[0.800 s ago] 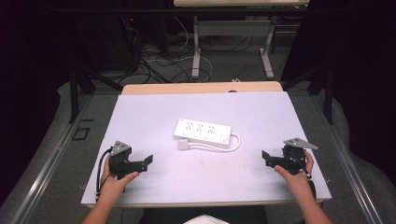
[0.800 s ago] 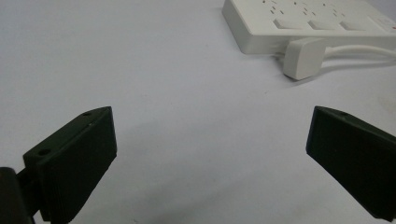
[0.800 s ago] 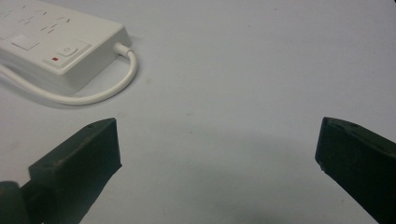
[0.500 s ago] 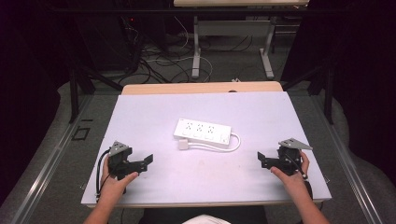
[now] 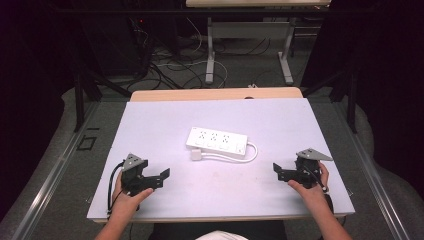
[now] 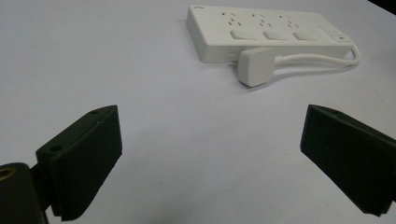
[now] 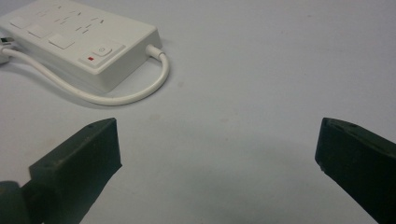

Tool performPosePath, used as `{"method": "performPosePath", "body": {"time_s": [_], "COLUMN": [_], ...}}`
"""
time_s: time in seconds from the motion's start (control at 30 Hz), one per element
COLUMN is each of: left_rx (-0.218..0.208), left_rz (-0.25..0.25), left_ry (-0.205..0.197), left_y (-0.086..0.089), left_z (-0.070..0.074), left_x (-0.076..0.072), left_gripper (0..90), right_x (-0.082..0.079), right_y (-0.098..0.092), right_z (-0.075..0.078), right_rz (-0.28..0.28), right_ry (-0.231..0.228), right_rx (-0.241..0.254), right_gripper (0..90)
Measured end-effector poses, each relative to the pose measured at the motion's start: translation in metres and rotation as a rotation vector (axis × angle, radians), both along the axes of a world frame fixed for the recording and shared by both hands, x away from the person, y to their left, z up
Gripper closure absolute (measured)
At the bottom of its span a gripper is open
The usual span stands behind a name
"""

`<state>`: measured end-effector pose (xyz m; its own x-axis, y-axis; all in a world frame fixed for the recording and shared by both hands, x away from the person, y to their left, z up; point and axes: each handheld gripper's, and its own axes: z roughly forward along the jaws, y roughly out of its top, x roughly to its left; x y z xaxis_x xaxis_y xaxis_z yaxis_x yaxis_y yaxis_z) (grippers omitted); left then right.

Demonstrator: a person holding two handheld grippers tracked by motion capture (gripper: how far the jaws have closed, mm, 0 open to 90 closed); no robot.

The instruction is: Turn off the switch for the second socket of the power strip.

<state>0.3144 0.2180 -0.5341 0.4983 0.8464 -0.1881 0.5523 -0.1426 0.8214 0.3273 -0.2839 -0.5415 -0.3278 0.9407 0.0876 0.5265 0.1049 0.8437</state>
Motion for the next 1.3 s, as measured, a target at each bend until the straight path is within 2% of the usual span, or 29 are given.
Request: {"method": "performPosePath", "body": {"time_s": [0.13, 0.17, 0.23, 0.43, 0.47, 0.53, 0.57, 0.63, 0.67, 0.8, 0.83, 0.9, 0.97, 1.0, 1.03, 1.1, 1.13, 1.2, 1.27, 1.3], "left_rx": [0.012, 0.03, 0.038, 0.028, 0.048, 0.054, 0.043, 0.038, 0.027, 0.031, 0.027, 0.025, 0.022, 0.024, 0.009, 0.02, 0.0, 0.01, -0.018, -0.014], "left_rz": [-0.018, -0.027, -0.037, -0.062, -0.073, -0.086, -0.107, -0.118, -0.144, -0.181, -0.181, -0.193, -0.193, -0.217, -0.212, -0.22, -0.224, -0.242, -0.241, -0.258], "left_ry": [-0.01, -0.016, -0.014, -0.016, -0.027, -0.031, -0.029, -0.028, -0.014, -0.006, -0.016, 0.003, 0.003, 0.009, 0.015, 0.014, 0.024, 0.027, 0.034, 0.037], "left_y": [-0.01, -0.011, -0.015, -0.022, -0.022, -0.023, -0.025, -0.026, -0.029, -0.036, -0.038, -0.041, -0.043, -0.045, -0.047, -0.048, -0.05, -0.05, -0.053, -0.054], "left_z": [0.001, 0.001, 0.001, 0.001, 0.001, 0.001, 0.001, 0.001, 0.0, 0.0, -0.001, -0.001, -0.002, -0.002, -0.003, -0.002, -0.003, -0.001, -0.001, 0.001], "left_x": [-0.004, -0.005, -0.007, -0.011, -0.01, -0.011, -0.012, -0.012, -0.013, -0.014, -0.015, -0.016, -0.016, -0.017, -0.018, -0.018, -0.019, -0.019, -0.021, -0.021], "left_gripper": [10.2, 11.8, 16.0, 18.1, 19.4, 22.7, 25.5, 27.8, 28.2, 28.9, 29.1, 29.3, 30.5, 31.0, 31.7, 32.4, 32.9, 34.8, 35.1, 35.3], "right_x": [0.0, 0.0, 0.0, 0.0, -0.001, 0.0, 0.0, 0.0, 0.0, 0.001, 0.001, 0.001, 0.001, 0.001, 0.001, 0.001, 0.001, 0.001, 0.001, 0.001], "right_y": [0.001, 0.001, 0.001, 0.004, 0.005, 0.007, 0.007, 0.008, 0.009, 0.009, 0.009, 0.009, 0.009, 0.009, 0.009, 0.009, 0.009, 0.008, 0.008, 0.009], "right_z": [0.001, 0.001, 0.001, 0.004, 0.004, 0.004, 0.004, 0.003, 0.003, 0.002, 0.001, 0.001, 0.0, 0.0, 0.0, 0.0, 0.0, 0.0, -0.001, -0.001], "right_rz": [0.003, 0.005, 0.011, 0.031, 0.031, 0.029, 0.04, 0.038, 0.033, 0.042, 0.047, 0.054, 0.059, 0.055, 0.057, 0.05, 0.048, 0.049, 0.041, 0.038], "right_ry": [-0.006, -0.004, -0.007, -0.018, -0.015, -0.029, -0.025, -0.027, -0.028, -0.02, -0.02, -0.017, -0.017, -0.013, -0.015, -0.01, -0.011, -0.014, -0.018, -0.015], "right_rx": [0.011, 0.014, 0.017, 0.02, 0.02, 0.012, 0.007, 0.001, 0.002, 0.003, 0.006, 0.004, 0.005, 0.01, 0.007, 0.005, 0.005, 0.003, 0.009, 0.013], "right_gripper": [0.0, 0.0, 0.0, 0.0, 0.0, 0.0, 0.0, 0.0, 0.0, 0.0, 0.0, 0.0, 0.0, 0.0, 0.0, 0.0, 0.0, 0.0, 0.0, 0.0]}}
